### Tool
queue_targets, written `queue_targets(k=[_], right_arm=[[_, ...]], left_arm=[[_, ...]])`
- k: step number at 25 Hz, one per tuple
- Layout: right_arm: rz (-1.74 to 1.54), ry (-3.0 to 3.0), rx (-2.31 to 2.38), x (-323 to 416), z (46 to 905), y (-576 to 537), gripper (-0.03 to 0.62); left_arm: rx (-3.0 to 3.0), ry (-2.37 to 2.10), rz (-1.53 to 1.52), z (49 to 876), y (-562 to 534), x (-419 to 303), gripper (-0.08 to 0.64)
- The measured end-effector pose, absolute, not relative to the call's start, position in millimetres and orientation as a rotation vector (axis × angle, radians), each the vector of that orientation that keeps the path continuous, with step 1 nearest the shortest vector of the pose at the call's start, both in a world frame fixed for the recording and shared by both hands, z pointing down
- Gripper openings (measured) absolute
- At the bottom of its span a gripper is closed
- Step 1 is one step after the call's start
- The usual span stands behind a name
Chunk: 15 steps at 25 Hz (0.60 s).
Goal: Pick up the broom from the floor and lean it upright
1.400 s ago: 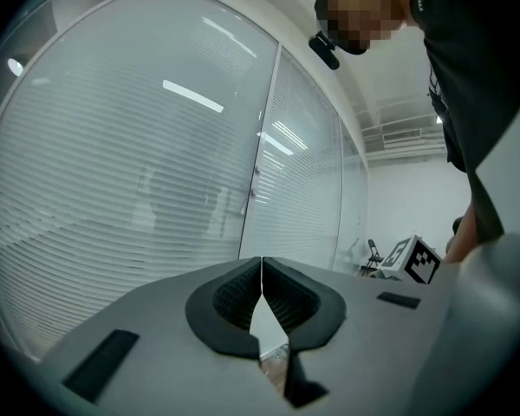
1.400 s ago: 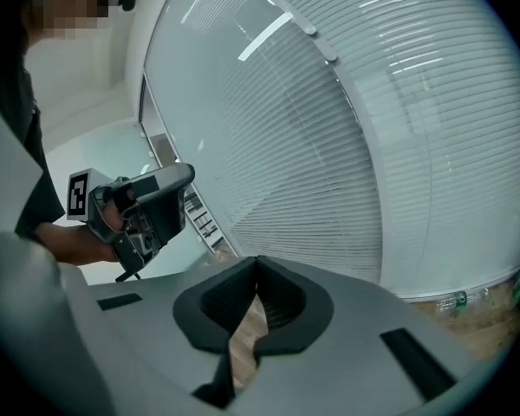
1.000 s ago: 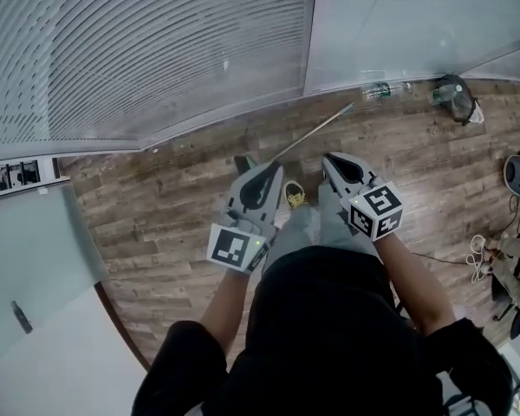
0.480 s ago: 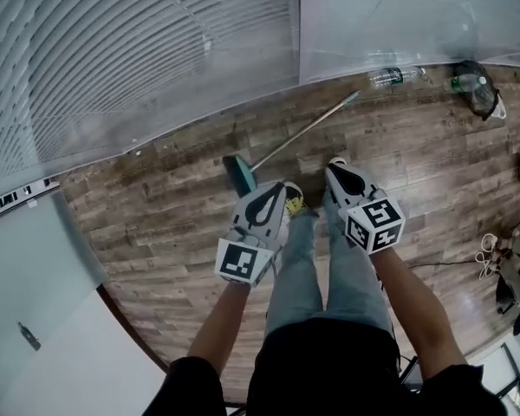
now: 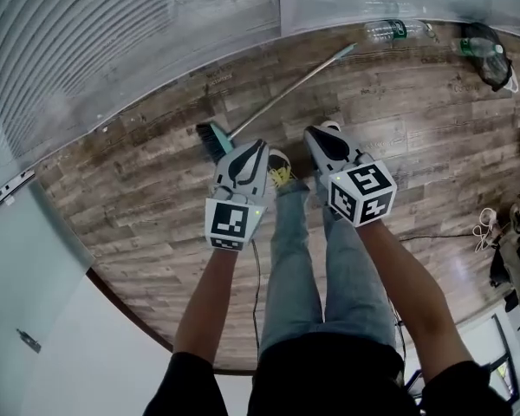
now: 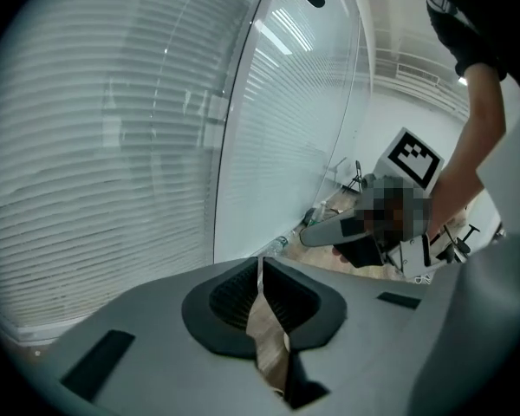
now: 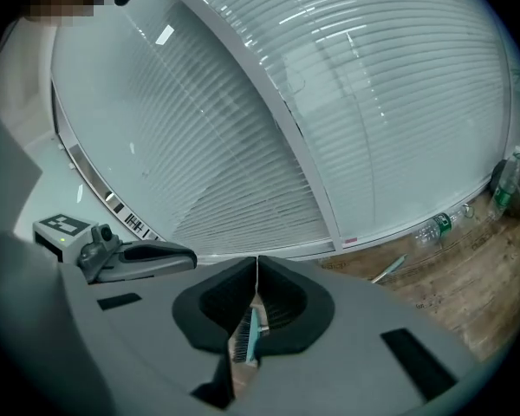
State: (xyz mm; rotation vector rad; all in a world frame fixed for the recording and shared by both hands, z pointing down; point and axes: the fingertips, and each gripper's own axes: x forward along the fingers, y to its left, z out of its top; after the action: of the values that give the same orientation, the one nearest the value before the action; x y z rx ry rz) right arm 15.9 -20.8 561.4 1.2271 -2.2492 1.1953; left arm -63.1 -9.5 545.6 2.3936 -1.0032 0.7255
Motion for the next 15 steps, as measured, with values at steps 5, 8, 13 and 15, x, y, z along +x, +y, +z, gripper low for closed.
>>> queue_targets(k=[5, 8, 13, 15], right_arm=[[1.243, -2.164, 1.200, 15, 610, -27, 0.021], [1.257, -2.143, 1.203, 16, 635, -35, 0.021], [1.267, -2.138, 1.223, 14, 683, -47, 0.023], [1.279, -2.124, 1.230, 15, 709, -48, 0.023]], left_arm=[[2.320, -0.950, 0.837, 609, -3, -76, 0.025], [2.281, -0.936, 0.844, 640, -7, -81, 0.025], [2.257, -0.926, 0.835, 699, -15, -80, 0.025], [2.251, -0.913, 0.852, 730, -15, -75, 0.025]])
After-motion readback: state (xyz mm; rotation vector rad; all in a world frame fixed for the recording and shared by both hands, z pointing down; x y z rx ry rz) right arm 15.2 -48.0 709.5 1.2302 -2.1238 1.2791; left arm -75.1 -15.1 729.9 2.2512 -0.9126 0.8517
